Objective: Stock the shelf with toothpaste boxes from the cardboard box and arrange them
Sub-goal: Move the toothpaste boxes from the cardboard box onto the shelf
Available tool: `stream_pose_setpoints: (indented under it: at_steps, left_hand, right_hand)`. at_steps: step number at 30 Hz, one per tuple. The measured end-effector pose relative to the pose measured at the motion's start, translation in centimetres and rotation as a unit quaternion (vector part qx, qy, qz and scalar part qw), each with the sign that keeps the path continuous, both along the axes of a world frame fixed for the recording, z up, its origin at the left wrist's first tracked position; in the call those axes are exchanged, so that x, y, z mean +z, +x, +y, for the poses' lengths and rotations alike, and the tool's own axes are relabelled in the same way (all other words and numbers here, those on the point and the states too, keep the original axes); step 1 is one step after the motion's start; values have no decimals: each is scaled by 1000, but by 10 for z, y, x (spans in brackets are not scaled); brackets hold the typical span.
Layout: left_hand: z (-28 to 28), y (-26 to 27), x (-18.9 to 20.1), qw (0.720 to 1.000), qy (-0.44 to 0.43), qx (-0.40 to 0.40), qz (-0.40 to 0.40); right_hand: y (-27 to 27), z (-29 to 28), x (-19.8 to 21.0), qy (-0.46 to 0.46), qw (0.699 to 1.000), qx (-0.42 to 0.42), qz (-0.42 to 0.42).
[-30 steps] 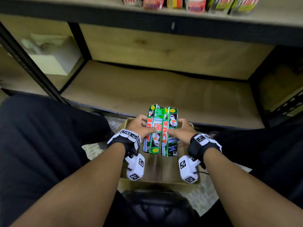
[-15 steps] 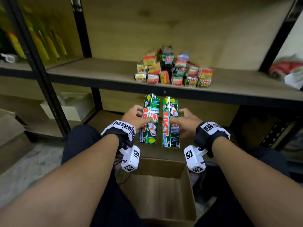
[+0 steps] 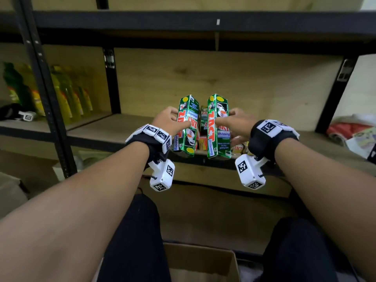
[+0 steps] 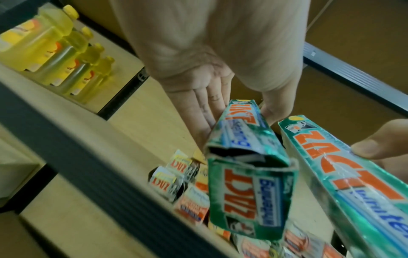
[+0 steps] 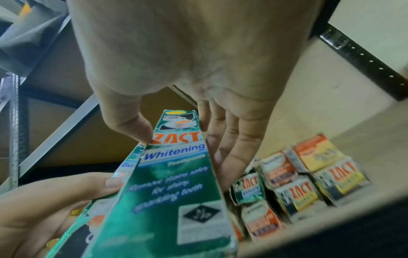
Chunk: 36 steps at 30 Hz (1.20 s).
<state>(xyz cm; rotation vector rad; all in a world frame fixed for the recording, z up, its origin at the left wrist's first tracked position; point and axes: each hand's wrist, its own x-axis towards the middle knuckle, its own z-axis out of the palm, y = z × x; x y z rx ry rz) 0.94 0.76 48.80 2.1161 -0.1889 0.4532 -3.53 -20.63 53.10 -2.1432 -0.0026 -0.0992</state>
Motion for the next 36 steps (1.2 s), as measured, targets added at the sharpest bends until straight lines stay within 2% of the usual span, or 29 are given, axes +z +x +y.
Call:
stream_pose_setpoints:
  at_steps: [6, 13, 20, 23, 27, 33, 36]
  left_hand:
    - [19, 45, 42, 999, 46, 26, -13]
    - [43, 104, 55, 997, 62, 40, 30]
    - [57, 158, 31, 989, 94, 30, 107]
    - [57, 174, 15, 986, 80, 21, 147]
    - [55, 189, -9, 981, 97, 9, 169]
    - [58, 199, -27, 978, 100, 15, 180]
    - [65, 200, -30, 968, 158, 17, 193]
  right_hand:
    - [37, 11, 39, -2, 1000, -1, -11]
    - [99, 43, 54, -3, 1000, -11, -13]
    - [204, 56, 41, -197, 980, -6, 21]
    - [216, 59, 40, -252, 967, -2, 34]
    - [212, 64, 42, -264, 963, 20, 49]
    - [205, 67, 38, -276, 960, 4, 49]
    - [203, 65, 37, -281, 958, 4, 49]
